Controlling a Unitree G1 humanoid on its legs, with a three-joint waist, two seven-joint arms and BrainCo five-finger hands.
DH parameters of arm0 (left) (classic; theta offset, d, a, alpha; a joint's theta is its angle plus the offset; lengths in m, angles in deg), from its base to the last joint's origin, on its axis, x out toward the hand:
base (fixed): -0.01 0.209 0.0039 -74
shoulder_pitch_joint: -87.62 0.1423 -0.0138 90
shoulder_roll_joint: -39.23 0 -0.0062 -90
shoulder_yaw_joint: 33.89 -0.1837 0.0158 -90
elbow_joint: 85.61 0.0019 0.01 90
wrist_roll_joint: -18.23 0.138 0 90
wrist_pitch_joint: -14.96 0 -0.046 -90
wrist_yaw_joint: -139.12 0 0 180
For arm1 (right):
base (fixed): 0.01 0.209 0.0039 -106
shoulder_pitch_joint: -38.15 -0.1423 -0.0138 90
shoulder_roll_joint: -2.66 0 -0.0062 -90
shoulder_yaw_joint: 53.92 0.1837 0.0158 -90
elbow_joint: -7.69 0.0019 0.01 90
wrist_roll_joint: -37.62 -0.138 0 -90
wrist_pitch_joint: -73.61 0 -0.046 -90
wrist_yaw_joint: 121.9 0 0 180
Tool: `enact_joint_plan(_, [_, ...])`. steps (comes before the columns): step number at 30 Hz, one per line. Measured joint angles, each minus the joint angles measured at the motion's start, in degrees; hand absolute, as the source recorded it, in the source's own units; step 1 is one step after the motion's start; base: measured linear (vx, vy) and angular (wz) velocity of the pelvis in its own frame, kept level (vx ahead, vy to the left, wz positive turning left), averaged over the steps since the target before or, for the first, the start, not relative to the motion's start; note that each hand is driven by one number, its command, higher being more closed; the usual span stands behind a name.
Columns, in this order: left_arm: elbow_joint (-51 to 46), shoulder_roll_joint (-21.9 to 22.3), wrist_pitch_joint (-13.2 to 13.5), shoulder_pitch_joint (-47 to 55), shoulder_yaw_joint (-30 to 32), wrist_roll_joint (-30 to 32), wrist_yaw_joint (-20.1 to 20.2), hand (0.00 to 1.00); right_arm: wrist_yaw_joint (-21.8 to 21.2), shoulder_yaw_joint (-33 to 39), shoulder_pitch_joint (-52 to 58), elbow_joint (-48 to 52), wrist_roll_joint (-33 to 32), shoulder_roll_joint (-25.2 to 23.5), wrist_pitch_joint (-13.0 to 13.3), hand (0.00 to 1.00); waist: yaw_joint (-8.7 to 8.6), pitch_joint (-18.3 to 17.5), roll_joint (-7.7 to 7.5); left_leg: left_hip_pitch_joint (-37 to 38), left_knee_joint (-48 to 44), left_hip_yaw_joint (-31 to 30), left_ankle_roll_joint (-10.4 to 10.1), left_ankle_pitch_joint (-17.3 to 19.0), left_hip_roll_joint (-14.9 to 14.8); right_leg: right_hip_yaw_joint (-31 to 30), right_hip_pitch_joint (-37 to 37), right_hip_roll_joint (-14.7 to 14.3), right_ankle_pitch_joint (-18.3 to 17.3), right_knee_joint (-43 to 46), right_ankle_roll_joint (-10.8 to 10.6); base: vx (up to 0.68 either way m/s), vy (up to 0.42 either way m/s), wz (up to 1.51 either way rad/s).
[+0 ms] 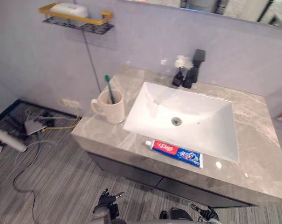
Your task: Organize washtable
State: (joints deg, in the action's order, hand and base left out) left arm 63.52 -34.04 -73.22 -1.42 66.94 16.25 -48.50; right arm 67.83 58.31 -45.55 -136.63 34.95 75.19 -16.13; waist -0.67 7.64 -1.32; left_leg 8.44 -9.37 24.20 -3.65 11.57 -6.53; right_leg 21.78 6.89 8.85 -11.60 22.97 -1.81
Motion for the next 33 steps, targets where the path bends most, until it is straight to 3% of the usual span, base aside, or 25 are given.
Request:
enact_joint_plan(2, [0.81,0.09,0.07,-0.44,-1.29,0.0,0.12,0.0,-0.03,0.34,-1.43,-1.21,0.06,0.83,0.75,0.0,-0.56,0.69,1.57,0.46,1.24,-0.33,-0.25,-0.22,-0.01,-0.66,-1.18,-1.8,1.09,-3.25,1.35,0.03,-0.012,-0.21])
enact_joint_plan(4, [1.24,0.13,0.02,-0.71,-2.42,0.05,0.39,0.0,-0.03,0.76,-2.62,-3.47,0.43,2.38,0.73,0.0,-0.56,1.05,2.78,0.72,2.14,-1.04,-0.64,-2.37,0.15,-1.05,-2.95,-2.78,3.25,-7.45,1.21,0.02,-0.016,-0.13])
enact_joint_plan(7, [1.14,-0.14,0.13,-0.37,-1.93,0.49,1.16,0.0,-0.01,2.31,-2.36,-4.76,0.53,2.59,0.76,0.0,0.0,1.24,2.74,2.01,1.55,-2.19,-0.74,-3.97,0.24,-1.47,-6.97,-3.78,5.01,-12.29,1.03,0.01,-0.049,-0.06])
enact_joint_plan(9, [0.48,-0.17,0.14,-0.37,-0.65,0.5,1.34,0.0,-0.01,2.25,-2.37,-4.81,0.5,2.23,0.71,0.0,0.08,1.83,1.73,0.55,-4.28,-2.15,-0.97,-3.79,-0.56,-2.06,-8.82,-3.66,5.7,-14.24,1.12,-0.04,-0.049,-0.17])
enact_joint_plan(11, [-1.51,0.05,0.13,-0.26,3.08,0.44,1.31,0.0,-0.04,2.04,-2.18,-3.99,0.46,1.34,0.63,0.0,1.74,2.78,0.72,-4.81,-17.89,-2.72,-1.46,-2.6,-3.45,-5.23,-9.16,-4.29,6.02,-15.32,1.33,-0.07,-0.043,-0.62])
enact_joint_plan(12, [-1.84,0.15,0.14,0.15,3.48,0.44,1.3,0.0,0.0,2.06,-2.01,-3.67,0.47,1.41,0.58,0.0,1.87,2.92,0.74,-5.63,-20.11,-3.81,-1.07,-1.71,-4.17,-6.07,-9.14,-4.85,5.87,-15.38,1.49,-0.02,0.011,-0.75])
enact_joint_plan(13, [-1.91,0.13,0.19,1.08,3.73,0.44,1.29,0.0,0.01,2.13,-1.9,-2.96,0.45,1.54,0.55,0.0,1.68,2.76,1.75,-5.75,-21.91,-5.47,-0.15,-0.09,-5.14,-7.51,-9.21,-5.77,5.81,-15.35,1.41,0.02,0.047,-0.55])
enact_joint_plan(16, [-2.45,0.15,0.07,1.34,4.97,0.37,1.23,0.0,0.09,2.16,-1.84,-2.39,0.38,1.32,0.42,0.0,1.61,2.87,1.58,-5.86,-17.34,-8.32,1.54,2.84,-4.49,-10.66,-8.78,-5.72,5.95,-15.31,1.27,0.03,0.142,-0.53])
enact_joint_plan(17, [-2.88,0.28,0.13,1.59,5.11,0.36,1.11,0.0,0.09,2.14,-1.78,-2.43,0.36,1.29,0.44,0.0,1.68,2.86,1.5,-6.19,-12.37,-11.36,1.26,2.59,-3.36,-11.45,-8.59,-5.31,6.29,-15.16,0.44,0.0,0.203,-0.46])
enact_joint_plan(18, [-2.85,1.23,0.09,2.17,5.08,0.37,0.98,0.0,0.09,2.15,-1.63,-2.29,0.27,1.67,0.5,0.0,1.59,2.13,2.75,-6.02,-5.21,-14.66,-0.17,0.81,-2.9,-12.24,-7.53,-5.77,5.86,-14.46,-1.19,-0.01,0.235,-0.55])
enact_joint_plan(19, [-2.77,1.13,0.12,2.3,5.31,0.37,0.98,0.0,0.08,2.07,-1.84,-2.54,0.23,1.72,0.48,0.0,1.74,1.83,3.13,-5.47,-5.04,-14.49,-0.83,1.27,-2.74,-13.21,-7.35,-5.58,5.92,-14.01,-1.68,0.04,0.237,-0.51])
enact_joint_plan(20, [-2.67,0.83,0.01,2.78,5.6,0.37,0.86,0.0,0.07,2.12,-1.33,-2.3,-0.06,1.24,0.45,0.0,1.55,0.88,3.19,-5.22,-4.09,-12.8,-0.22,1.34,-1.9,-14.14,-7.81,-5.0,7.16,-15.29,-2.49,0.08,0.187,-0.38])
enact_joint_plan(23, [-2.47,0.4,-0.04,3.14,5.73,0.42,0.31,0.0,0.05,2.1,-0.35,-2.02,-0.07,0.28,0.42,0.0,1.62,-0.64,1.74,-2.9,-0.68,-11.35,0.84,0.64,0.84,-14.98,-8.25,-2.83,7.7,-16.52,-3.2,0.14,0.205,-0.21])
enact_joint_plan(26, [-2.25,0.56,-0.27,3.13,5.63,0.42,0.03,0.0,0.0,2.48,-0.32,-2.34,-0.07,0.11,0.4,0.0,1.62,-1.12,1.39,-0.2,1.0,-11.54,1.09,0.32,2.53,-15.0,-10.47,-1.81,7.97,-18.63,-3.84,0.19,0.153,0.01])
enact_joint_plan(33, [0.05,1.2,-0.88,3.22,5.78,0.35,-0.14,0.0,-0.04,4.41,-0.37,-3.28,-0.14,0.43,0.39,0.0,1.63,-2.11,2.65,1.9,0.82,-13.24,1.25,0.22,4.06,-13.7,-14.71,-0.89,8.07,-21.45,-3.96,0.11,0.043,0.07])
